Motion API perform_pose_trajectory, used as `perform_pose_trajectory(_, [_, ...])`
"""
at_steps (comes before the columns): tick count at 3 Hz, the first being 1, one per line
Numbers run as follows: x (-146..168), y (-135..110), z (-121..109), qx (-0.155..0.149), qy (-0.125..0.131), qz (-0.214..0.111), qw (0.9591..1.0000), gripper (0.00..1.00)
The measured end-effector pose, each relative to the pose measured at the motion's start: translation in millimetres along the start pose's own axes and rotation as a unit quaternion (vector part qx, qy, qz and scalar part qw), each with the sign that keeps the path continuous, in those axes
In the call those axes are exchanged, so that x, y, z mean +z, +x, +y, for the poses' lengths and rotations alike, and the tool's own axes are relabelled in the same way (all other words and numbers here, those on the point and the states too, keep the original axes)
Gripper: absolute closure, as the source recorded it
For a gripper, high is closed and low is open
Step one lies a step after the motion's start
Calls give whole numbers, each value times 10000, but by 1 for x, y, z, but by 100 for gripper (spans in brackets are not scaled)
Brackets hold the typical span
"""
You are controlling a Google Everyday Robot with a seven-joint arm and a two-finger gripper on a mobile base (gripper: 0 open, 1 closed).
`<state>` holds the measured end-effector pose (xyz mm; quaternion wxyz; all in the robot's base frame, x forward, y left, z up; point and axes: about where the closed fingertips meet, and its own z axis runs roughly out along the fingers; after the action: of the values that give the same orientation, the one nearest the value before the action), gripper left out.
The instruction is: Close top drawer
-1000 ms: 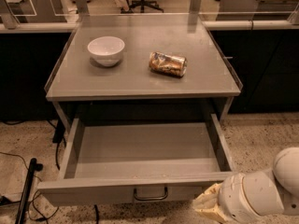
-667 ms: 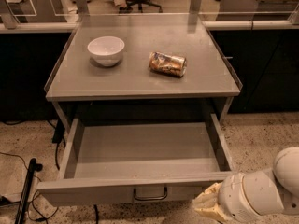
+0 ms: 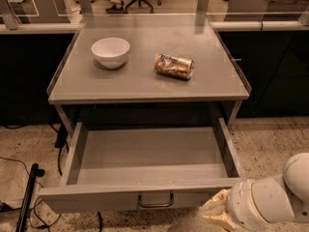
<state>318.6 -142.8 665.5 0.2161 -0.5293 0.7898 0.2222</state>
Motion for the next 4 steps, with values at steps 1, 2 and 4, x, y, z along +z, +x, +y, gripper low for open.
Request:
perform_pose_trajectory(1, [4, -12, -9, -178, 12, -38, 9998, 12])
perform_pose_trajectory(2, [13, -27, -27, -330, 9, -79, 9994, 0])
perform_pose_trajectory(4, [25, -60, -61, -566, -17, -219, 9982, 41])
